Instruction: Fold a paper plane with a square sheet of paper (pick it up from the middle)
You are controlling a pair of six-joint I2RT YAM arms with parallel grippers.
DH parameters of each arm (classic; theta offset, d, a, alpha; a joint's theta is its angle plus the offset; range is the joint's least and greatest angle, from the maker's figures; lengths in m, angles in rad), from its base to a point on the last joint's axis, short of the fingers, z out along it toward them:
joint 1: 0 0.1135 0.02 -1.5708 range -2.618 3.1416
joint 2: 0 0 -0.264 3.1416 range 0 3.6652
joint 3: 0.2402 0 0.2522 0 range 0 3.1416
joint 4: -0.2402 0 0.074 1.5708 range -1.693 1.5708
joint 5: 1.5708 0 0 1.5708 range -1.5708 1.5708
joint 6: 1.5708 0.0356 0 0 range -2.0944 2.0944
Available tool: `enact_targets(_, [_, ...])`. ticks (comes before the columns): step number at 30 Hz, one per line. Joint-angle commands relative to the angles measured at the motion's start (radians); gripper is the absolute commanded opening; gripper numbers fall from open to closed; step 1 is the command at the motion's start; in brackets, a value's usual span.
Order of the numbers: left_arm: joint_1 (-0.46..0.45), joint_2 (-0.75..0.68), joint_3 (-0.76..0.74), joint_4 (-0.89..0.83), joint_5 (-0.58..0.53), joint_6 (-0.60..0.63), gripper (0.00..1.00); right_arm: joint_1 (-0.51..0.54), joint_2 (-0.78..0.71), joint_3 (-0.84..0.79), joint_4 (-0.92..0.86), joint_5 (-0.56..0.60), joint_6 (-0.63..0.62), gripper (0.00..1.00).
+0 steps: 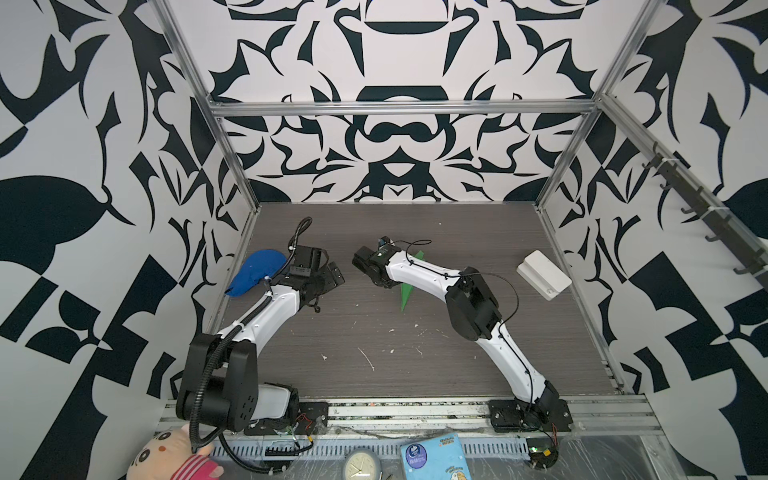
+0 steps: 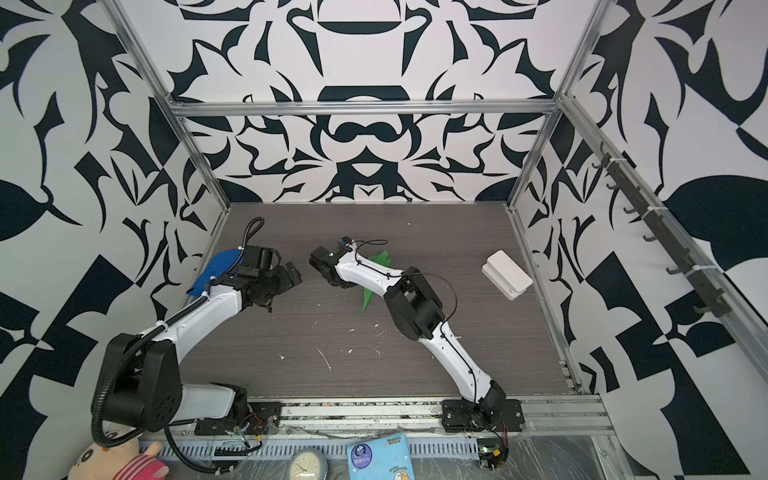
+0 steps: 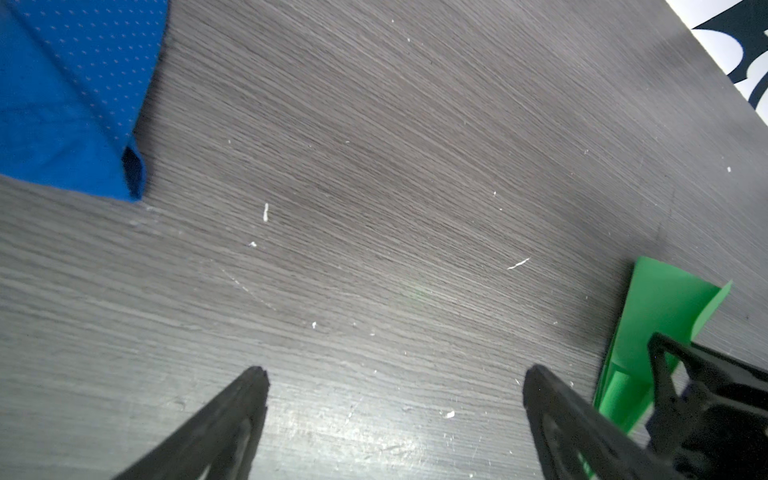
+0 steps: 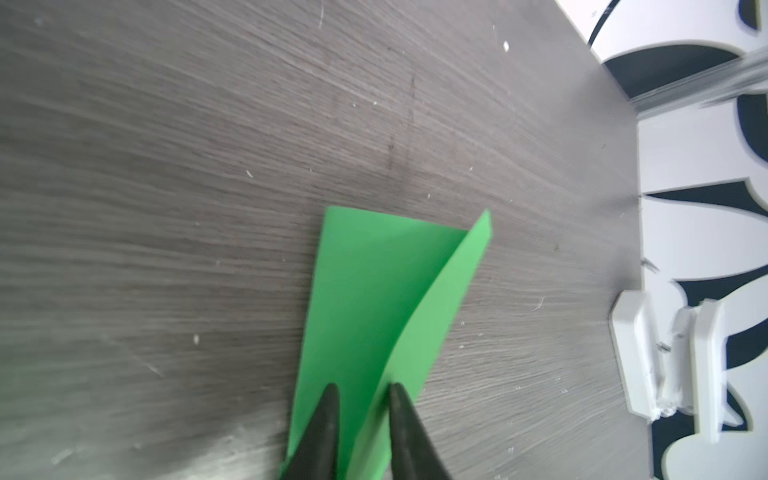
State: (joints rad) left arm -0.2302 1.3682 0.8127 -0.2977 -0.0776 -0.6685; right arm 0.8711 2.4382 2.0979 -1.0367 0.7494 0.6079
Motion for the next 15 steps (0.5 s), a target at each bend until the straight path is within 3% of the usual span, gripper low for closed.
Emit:
enact_targets(1, [0.003,0.015,0.002,-0.022,0.015,-0.017,0.99,0.005,-0.085,-0.021,-0.019,0.039,0.029,0.13])
enact_targets(4, [0.003,0.011,0.003,-0.022,0.023,-0.019,1.00,0.005,-0.116,-0.057,-0.004,0.044,0.044,0.04])
enact_targets(8, [0.003,-0.002,0.004,-0.016,0.061,-0.025,0.99,0.005,-0.214,-0.136,0.100,-0.009,0.003,0.00])
enact_targets(15, [0.003,-0.042,-0.022,0.065,0.219,-0.096,0.99,-0.007,-0.450,-0.409,0.543,-0.412,-0.115,0.00])
